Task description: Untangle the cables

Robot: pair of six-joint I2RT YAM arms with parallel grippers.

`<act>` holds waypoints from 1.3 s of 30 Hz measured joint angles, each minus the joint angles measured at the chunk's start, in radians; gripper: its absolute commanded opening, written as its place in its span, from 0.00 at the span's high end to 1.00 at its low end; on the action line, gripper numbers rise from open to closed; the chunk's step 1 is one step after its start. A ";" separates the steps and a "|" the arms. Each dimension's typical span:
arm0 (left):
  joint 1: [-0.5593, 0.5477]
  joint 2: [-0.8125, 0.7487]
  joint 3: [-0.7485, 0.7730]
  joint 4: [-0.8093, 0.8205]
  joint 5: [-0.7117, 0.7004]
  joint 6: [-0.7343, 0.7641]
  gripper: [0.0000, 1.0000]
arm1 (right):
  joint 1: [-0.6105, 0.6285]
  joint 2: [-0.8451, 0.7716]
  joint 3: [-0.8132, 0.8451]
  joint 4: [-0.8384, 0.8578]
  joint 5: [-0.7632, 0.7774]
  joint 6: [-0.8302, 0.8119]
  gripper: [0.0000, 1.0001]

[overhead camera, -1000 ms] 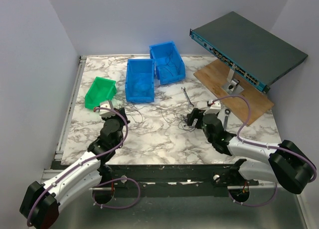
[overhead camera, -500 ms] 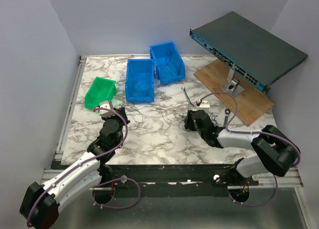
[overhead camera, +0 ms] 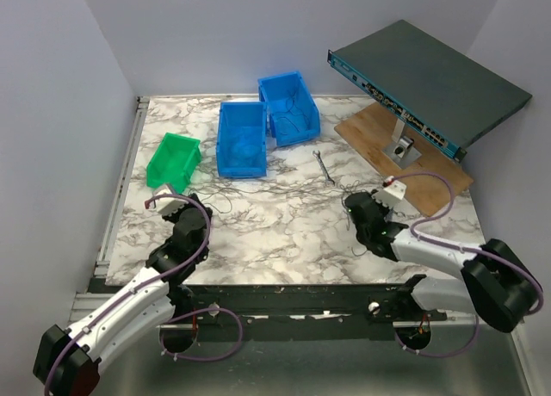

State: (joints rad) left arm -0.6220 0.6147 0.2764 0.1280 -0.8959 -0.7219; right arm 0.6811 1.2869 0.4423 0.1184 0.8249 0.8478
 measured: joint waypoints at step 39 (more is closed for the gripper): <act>-0.011 0.854 0.463 0.158 1.289 0.438 0.38 | -0.009 -0.127 -0.170 0.405 -0.521 -0.344 0.99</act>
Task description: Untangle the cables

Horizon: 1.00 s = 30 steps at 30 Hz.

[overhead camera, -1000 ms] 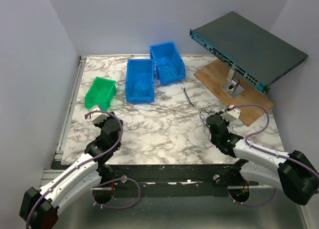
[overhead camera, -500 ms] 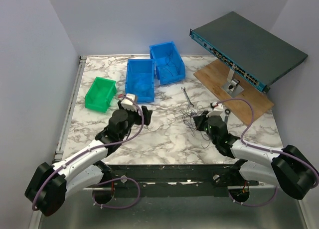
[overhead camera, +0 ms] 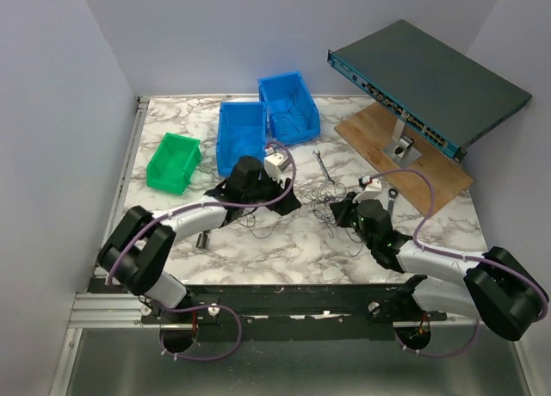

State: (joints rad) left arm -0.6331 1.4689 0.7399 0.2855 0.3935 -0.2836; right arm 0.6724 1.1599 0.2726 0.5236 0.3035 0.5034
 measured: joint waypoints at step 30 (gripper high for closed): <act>-0.080 0.279 0.268 -0.343 0.016 0.020 1.00 | 0.001 -0.005 0.006 -0.010 0.065 0.035 0.84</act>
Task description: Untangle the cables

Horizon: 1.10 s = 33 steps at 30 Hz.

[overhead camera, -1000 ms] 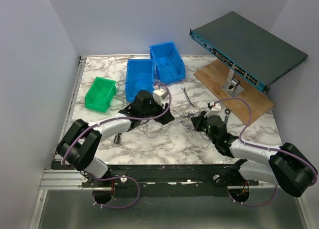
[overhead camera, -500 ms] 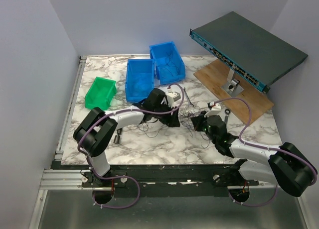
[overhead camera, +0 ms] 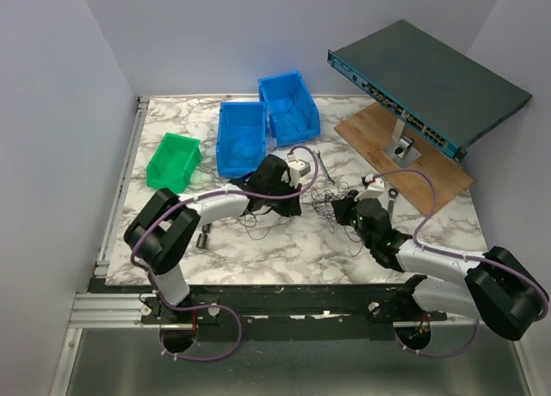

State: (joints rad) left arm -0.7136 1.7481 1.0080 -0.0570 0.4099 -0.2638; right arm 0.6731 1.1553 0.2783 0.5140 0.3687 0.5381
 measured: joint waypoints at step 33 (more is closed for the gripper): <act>0.077 -0.209 -0.182 0.143 -0.110 -0.048 1.00 | 0.020 0.351 0.195 0.013 -0.222 -0.084 0.24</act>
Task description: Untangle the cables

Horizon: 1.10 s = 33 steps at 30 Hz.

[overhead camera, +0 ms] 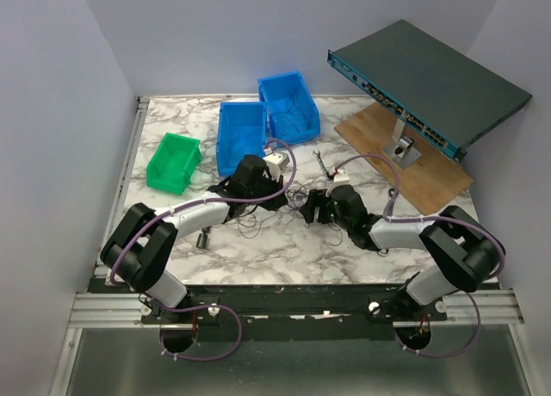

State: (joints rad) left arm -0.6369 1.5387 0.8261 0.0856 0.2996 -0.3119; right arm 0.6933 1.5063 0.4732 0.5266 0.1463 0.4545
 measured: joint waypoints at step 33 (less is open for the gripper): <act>0.172 -0.438 -0.347 0.136 -0.347 -0.192 1.00 | -0.048 -0.113 0.042 -0.418 0.723 0.448 0.99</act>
State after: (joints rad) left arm -0.4648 1.1011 0.4793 0.2218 -0.0471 -0.5034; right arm 0.6449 1.3933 0.5152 0.1089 0.8688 0.9024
